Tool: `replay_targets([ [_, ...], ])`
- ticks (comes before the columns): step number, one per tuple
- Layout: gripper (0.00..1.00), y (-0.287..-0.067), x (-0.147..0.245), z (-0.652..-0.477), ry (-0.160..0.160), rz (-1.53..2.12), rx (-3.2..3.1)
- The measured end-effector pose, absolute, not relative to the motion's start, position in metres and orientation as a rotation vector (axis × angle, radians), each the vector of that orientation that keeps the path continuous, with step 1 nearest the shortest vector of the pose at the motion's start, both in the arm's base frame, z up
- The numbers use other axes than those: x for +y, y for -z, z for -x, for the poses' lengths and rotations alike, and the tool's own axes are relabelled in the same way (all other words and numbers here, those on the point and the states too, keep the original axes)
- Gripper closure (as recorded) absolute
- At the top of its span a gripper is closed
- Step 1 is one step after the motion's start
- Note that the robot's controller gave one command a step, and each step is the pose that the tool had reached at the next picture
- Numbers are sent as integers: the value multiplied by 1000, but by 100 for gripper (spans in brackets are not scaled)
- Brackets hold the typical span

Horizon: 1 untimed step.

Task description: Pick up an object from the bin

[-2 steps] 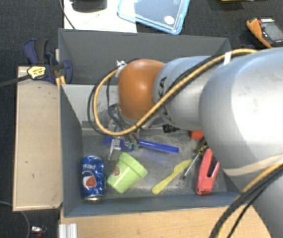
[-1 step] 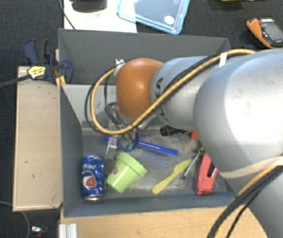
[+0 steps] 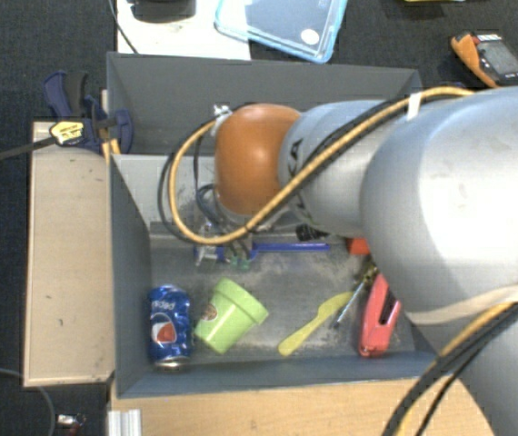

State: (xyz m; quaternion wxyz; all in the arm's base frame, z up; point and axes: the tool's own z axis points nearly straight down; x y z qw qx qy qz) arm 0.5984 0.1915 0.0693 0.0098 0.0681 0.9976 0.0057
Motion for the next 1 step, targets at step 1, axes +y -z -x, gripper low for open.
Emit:
replay_targets([
  [1, 100, -69, 191, -598, -18, -200, 3116],
])
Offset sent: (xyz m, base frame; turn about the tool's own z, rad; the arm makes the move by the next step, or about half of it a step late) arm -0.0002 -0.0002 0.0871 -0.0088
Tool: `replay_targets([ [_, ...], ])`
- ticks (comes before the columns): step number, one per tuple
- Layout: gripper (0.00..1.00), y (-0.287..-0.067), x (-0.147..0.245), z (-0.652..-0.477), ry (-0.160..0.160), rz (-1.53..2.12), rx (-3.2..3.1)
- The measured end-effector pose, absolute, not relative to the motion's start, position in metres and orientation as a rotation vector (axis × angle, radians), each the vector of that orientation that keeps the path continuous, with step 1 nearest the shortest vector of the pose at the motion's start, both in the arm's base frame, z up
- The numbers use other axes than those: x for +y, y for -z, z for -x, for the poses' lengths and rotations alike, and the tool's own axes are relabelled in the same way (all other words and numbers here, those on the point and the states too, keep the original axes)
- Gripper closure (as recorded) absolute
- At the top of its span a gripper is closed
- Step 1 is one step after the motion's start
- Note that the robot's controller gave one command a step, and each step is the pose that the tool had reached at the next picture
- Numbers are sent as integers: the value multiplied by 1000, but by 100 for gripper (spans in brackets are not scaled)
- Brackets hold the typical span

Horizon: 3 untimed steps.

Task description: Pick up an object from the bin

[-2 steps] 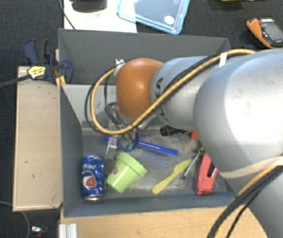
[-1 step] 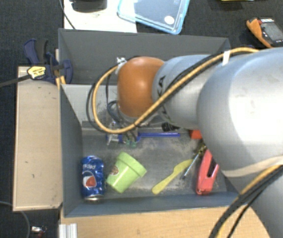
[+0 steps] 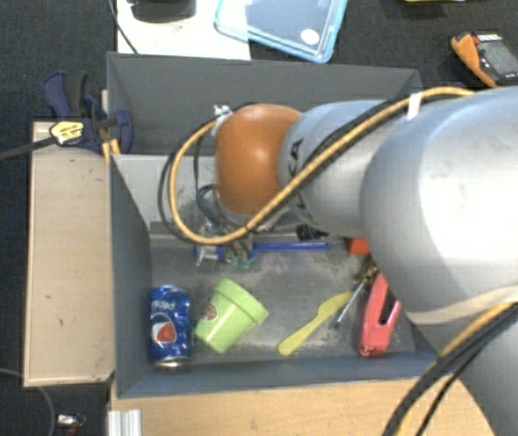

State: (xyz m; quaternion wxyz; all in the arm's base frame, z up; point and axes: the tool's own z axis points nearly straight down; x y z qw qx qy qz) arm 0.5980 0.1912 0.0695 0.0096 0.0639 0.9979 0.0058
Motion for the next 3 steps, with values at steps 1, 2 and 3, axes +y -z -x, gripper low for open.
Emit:
replay_targets([
  [1, 100, -159, 192, -600, -22, -203, 3109],
  [2, 100, -112, 190, -596, -15, -210, 3122],
  [3, 100, -155, 192, -601, -25, -210, 3103],
])
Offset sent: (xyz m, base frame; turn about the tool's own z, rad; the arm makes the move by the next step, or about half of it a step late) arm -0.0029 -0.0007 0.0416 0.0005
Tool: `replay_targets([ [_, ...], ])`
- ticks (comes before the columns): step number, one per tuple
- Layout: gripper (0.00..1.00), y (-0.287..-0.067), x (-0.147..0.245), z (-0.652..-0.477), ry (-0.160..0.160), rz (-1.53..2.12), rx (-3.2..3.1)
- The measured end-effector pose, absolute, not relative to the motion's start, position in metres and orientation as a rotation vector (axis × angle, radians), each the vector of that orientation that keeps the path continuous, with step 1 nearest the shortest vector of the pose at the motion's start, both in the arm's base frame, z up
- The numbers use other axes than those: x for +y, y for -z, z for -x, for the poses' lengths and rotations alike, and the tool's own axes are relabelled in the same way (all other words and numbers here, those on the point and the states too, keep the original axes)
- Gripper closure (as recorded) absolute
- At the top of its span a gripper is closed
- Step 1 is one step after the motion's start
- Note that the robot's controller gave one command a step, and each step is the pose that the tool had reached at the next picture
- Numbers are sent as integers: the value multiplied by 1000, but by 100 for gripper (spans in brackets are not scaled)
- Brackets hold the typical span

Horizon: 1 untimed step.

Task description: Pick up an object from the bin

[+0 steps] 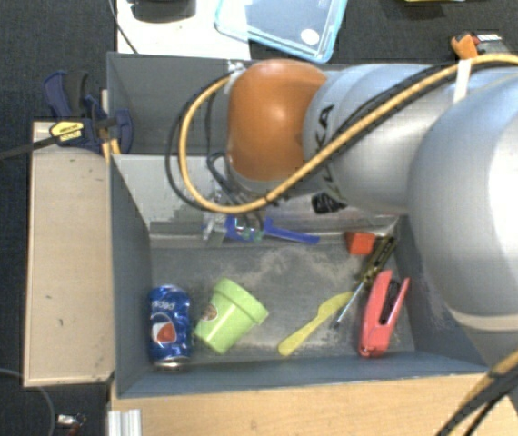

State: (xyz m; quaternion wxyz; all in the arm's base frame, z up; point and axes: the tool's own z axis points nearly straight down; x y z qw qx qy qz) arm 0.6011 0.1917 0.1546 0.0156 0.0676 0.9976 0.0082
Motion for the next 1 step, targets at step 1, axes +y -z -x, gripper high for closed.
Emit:
replay_targets([
  [1, 100, -132, 190, -597, -18, -217, 3118],
])
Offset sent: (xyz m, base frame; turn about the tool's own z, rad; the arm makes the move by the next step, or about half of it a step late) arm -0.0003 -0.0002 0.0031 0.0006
